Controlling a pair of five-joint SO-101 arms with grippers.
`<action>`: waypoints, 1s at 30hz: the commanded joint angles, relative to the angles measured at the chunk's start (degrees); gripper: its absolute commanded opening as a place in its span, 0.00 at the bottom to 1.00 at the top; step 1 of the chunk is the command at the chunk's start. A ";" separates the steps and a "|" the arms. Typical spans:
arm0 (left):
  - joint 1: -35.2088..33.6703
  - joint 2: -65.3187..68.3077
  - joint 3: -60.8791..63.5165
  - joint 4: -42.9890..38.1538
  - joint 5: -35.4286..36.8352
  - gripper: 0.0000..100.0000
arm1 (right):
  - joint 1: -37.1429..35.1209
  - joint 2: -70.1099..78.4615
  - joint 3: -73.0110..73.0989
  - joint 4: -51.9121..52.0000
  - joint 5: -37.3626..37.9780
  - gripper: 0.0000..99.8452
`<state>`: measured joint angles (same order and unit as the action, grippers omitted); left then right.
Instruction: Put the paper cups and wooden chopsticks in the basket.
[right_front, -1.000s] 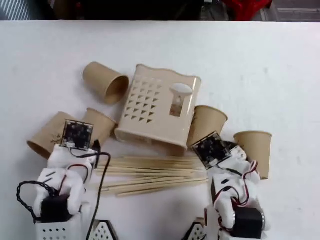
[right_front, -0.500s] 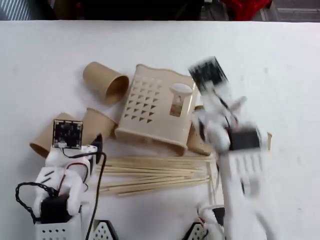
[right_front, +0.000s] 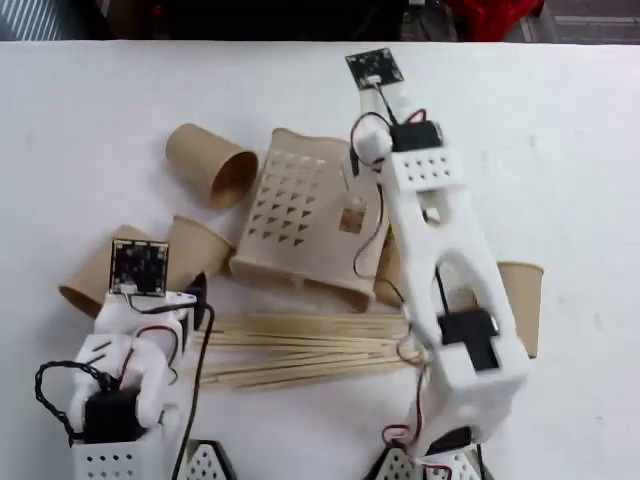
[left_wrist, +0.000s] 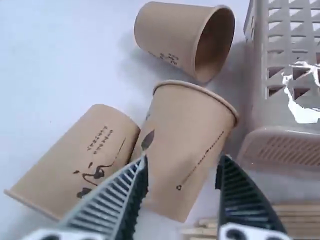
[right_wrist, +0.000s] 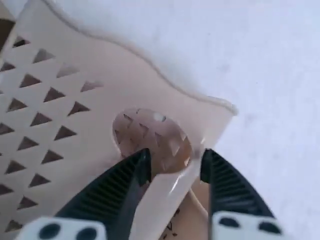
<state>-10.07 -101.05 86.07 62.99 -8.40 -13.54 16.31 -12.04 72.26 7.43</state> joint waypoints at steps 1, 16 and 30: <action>-0.57 -0.48 -0.35 -1.14 0.00 0.23 | -0.04 5.05 -8.00 0.04 -0.53 0.22; -0.57 -0.48 -0.35 -0.97 0.00 0.23 | 4.09 20.97 -19.43 0.22 -0.18 0.03; -0.57 -0.57 0.97 -1.85 0.00 0.23 | 4.00 20.70 -29.89 3.12 -0.70 0.02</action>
<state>-10.07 -101.05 86.33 62.99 -8.40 -9.67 39.43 -35.96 74.29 7.43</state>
